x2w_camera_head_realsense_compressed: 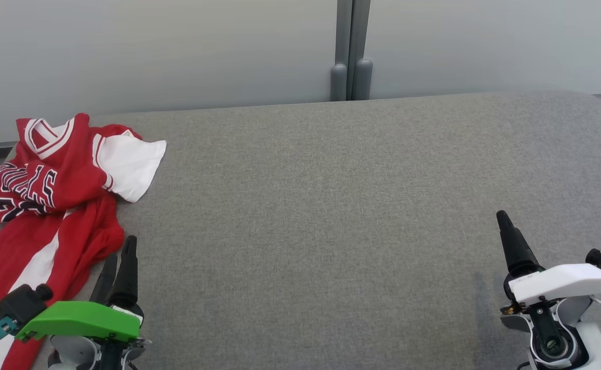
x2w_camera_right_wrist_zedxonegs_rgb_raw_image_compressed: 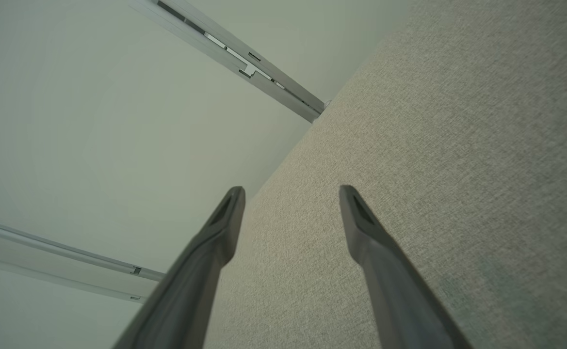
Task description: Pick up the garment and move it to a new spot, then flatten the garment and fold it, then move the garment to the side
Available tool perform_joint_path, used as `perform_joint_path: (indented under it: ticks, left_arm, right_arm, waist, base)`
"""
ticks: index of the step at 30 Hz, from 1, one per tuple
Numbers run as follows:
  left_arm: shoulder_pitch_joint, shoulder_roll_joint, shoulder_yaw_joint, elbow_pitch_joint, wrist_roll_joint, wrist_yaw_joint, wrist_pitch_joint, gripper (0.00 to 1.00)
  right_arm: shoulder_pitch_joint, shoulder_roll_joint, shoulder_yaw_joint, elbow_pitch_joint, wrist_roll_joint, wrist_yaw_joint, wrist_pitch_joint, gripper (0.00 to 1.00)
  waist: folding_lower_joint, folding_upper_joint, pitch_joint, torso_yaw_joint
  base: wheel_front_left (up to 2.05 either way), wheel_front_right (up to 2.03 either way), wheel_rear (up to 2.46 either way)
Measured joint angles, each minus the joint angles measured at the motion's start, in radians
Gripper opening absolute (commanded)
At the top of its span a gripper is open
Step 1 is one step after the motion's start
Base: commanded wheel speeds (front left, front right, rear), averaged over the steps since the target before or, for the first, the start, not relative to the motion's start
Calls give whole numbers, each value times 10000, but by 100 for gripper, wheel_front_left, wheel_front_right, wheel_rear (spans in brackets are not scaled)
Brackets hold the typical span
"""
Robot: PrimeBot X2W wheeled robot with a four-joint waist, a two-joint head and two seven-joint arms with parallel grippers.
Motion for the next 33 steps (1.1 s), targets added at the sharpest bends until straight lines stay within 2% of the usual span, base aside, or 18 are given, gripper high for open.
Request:
perform_joint_path:
  ticks: [33]
  left_arm:
    - [736, 105, -460, -677, 4686, 794, -1095, 100]
  right_arm:
    - [166, -236, 1350, -485, -4405, -779, -1068, 100]
  waist:
    - [0, 0, -113, -27]
  base:
    - [0, 0, 0]
